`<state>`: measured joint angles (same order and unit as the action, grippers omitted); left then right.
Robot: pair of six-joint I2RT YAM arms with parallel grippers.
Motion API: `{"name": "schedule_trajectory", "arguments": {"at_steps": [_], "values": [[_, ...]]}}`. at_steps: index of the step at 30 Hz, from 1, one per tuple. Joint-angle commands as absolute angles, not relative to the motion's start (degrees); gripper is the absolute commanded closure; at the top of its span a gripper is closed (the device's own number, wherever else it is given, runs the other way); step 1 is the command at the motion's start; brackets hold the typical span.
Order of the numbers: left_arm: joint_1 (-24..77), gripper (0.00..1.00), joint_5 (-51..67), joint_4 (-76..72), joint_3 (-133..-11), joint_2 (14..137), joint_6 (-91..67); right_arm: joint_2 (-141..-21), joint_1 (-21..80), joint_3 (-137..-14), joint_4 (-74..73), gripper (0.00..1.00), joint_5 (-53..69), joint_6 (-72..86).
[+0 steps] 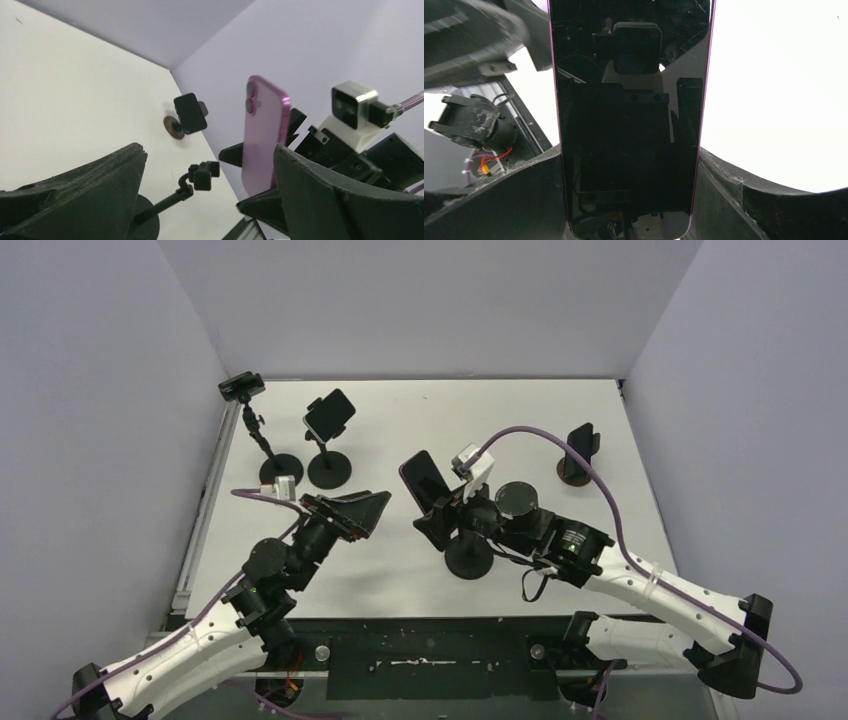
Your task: Remove the phone from the phone stand
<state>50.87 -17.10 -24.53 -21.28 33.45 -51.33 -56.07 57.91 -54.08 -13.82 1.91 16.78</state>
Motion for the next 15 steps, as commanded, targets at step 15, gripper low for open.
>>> {"name": "schedule_trajectory", "arguments": {"at_steps": [15], "values": [[50.5,0.19,-10.7,-14.4,-40.3,45.6,-44.5,-63.2,61.2,-60.2,-2.9,1.0,-5.8,11.1]]}}
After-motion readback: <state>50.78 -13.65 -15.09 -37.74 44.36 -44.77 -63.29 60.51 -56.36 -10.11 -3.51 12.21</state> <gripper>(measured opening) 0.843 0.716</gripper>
